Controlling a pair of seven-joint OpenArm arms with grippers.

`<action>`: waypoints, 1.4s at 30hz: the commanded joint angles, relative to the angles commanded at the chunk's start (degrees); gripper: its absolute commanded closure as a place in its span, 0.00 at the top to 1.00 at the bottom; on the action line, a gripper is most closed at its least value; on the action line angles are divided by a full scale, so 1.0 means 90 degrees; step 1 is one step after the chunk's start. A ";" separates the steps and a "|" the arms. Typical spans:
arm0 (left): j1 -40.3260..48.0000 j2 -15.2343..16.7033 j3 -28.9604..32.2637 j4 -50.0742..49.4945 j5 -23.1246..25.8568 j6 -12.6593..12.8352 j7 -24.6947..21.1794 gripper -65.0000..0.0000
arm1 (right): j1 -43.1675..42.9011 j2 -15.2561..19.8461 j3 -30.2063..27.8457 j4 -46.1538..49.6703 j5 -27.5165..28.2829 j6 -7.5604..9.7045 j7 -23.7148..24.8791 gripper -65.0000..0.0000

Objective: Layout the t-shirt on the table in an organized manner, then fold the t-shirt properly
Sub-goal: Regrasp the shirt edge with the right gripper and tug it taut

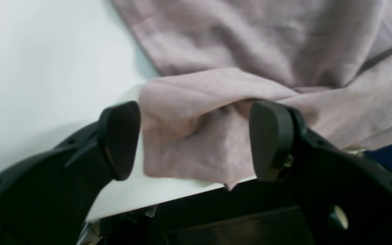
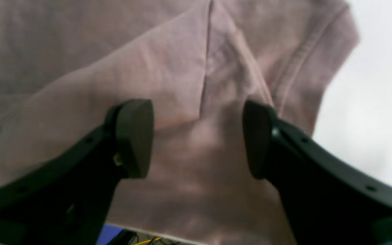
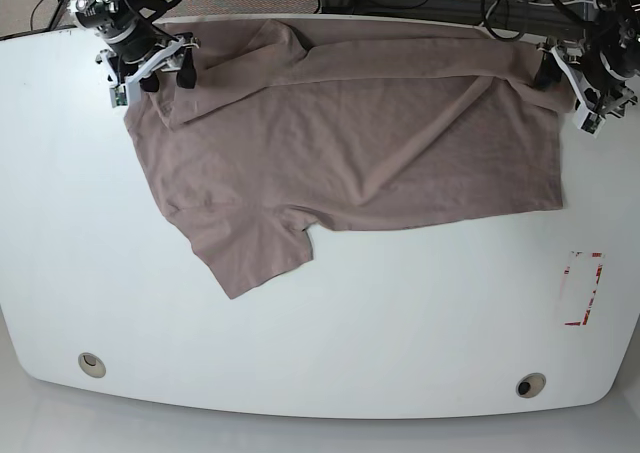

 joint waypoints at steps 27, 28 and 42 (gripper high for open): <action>-0.0127 -0.0010 0.0010 -0.0029 0.0010 0.0000 0.0000 0.72 | -0.0107 -0.0127 -0.0938 0.0049 -0.0010 0.0000 0.0000 0.00; -0.0127 -0.0010 0.0010 -0.0029 0.0010 0.0000 0.0000 0.72 | -0.0107 -0.0117 -0.0938 0.0059 0.0000 0.0000 0.0000 0.00; -0.0127 -0.0010 0.0156 -0.0039 0.0010 0.0000 0.0000 0.72 | 0.0479 -0.0068 -0.0928 0.0547 0.0010 0.0000 -0.0283 0.03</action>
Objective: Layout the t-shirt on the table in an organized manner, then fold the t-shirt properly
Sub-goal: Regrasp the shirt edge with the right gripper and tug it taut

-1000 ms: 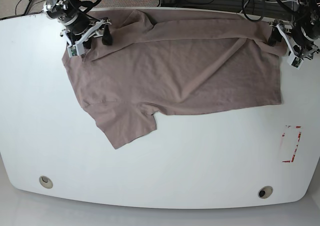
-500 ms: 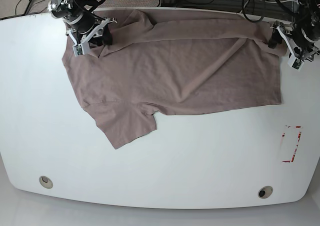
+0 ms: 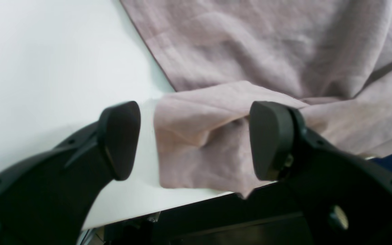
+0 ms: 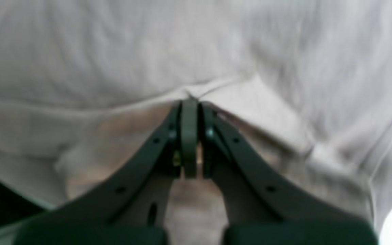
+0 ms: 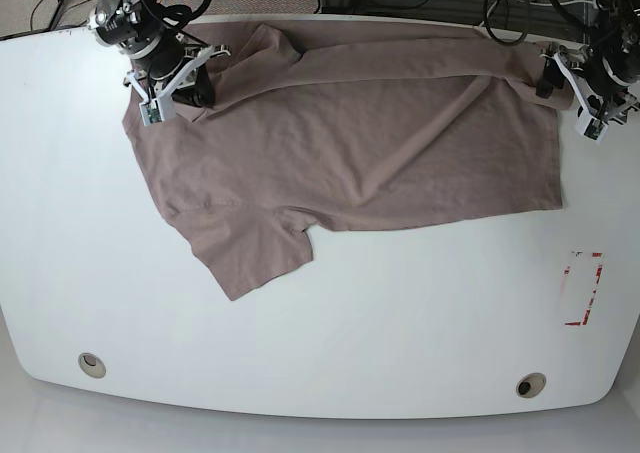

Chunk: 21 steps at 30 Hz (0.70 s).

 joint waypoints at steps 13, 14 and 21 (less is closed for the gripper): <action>0.0049 0.0000 0.0098 0.0000 0.0010 0.0000 0.0000 0.72 | 0.0811 0.0107 0.0000 0.0000 0.0020 0.0000 -0.0752 0.03; 0.0049 0.0000 0.0098 0.0000 0.0010 0.0000 0.0000 0.72 | 0.0850 0.0107 0.0000 0.0000 0.0020 0.0000 -0.0801 0.03; 0.0039 0.0000 0.0098 0.0000 0.0010 0.0000 0.0000 0.72 | 0.1123 0.0107 -0.0010 0.0000 0.0020 0.0000 -0.0967 0.04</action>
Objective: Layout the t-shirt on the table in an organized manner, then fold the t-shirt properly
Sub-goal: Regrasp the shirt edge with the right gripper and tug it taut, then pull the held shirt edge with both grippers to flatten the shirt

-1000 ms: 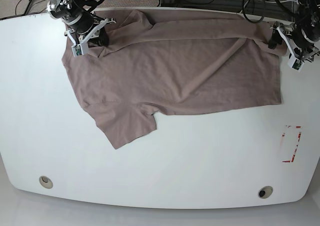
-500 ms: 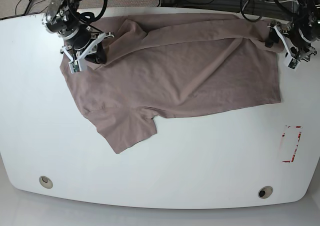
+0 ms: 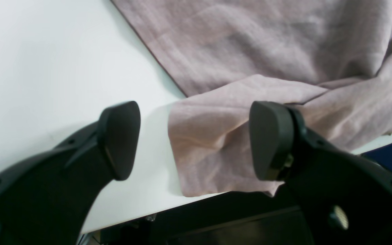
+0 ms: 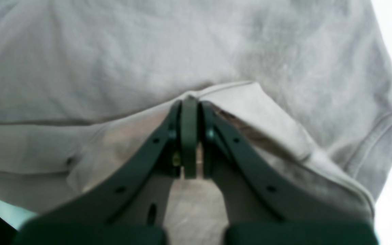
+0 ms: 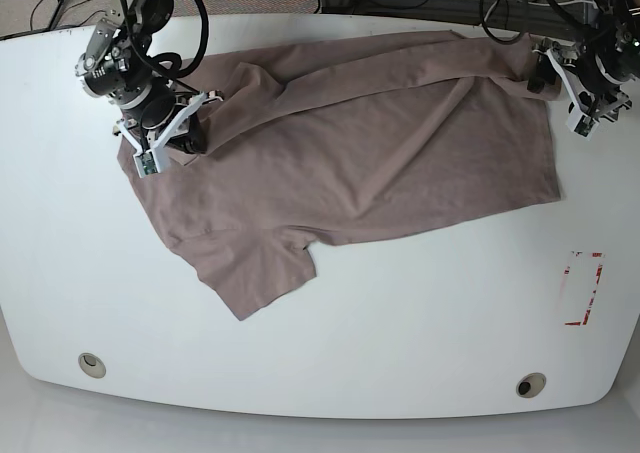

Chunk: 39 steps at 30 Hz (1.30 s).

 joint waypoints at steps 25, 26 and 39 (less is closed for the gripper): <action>0.0010 0.0049 0.0274 0.0117 -0.0088 -0.0005 0.0000 0.72 | 0.0029 0.0879 0.0068 0.0010 -0.0049 0.0000 0.0020 0.58; 0.0020 0.0078 0.0274 0.0127 -0.0137 -0.0005 0.0000 0.72 | -0.0039 0.0996 0.0078 0.0010 -0.0059 0.0000 0.0020 0.57; 0.0176 0.0957 0.0264 0.0234 -0.0234 -0.0005 0.0000 0.72 | -0.0596 0.1114 0.0996 -0.0518 -0.1553 0.0000 0.0674 0.70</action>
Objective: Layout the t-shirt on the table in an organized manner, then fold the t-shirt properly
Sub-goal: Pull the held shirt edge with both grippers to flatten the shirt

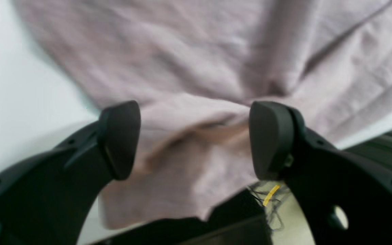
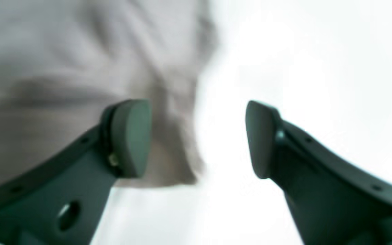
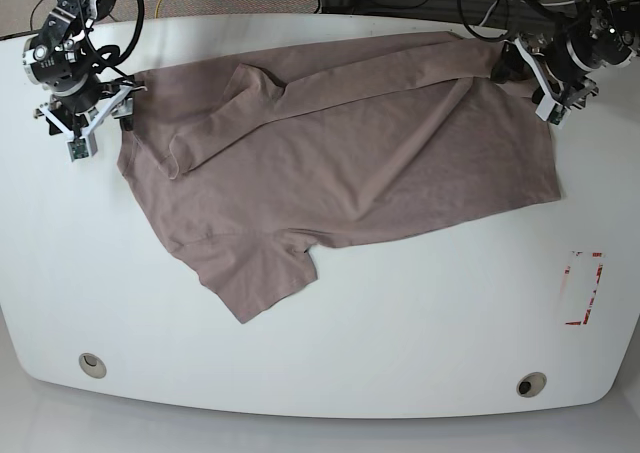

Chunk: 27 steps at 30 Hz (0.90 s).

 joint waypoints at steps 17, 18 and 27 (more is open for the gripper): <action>-0.0039 0.0020 0.0000 -0.0059 0.0576 0.0000 -0.0029 0.72 | -0.0215 -0.0029 0.0010 -0.1123 0.0020 0.0000 0.0567 0.31; -0.0039 0.0029 0.0010 -0.0059 0.0684 0.0000 -0.0029 0.72 | -0.0254 -0.0029 0.0010 -0.1123 0.0020 0.0000 0.0567 0.24; -0.0205 0.0010 0.0010 -0.0274 0.0772 0.0000 -0.0020 0.72 | -0.0830 -0.0313 0.0020 -0.0850 0.0020 0.0000 0.0576 0.11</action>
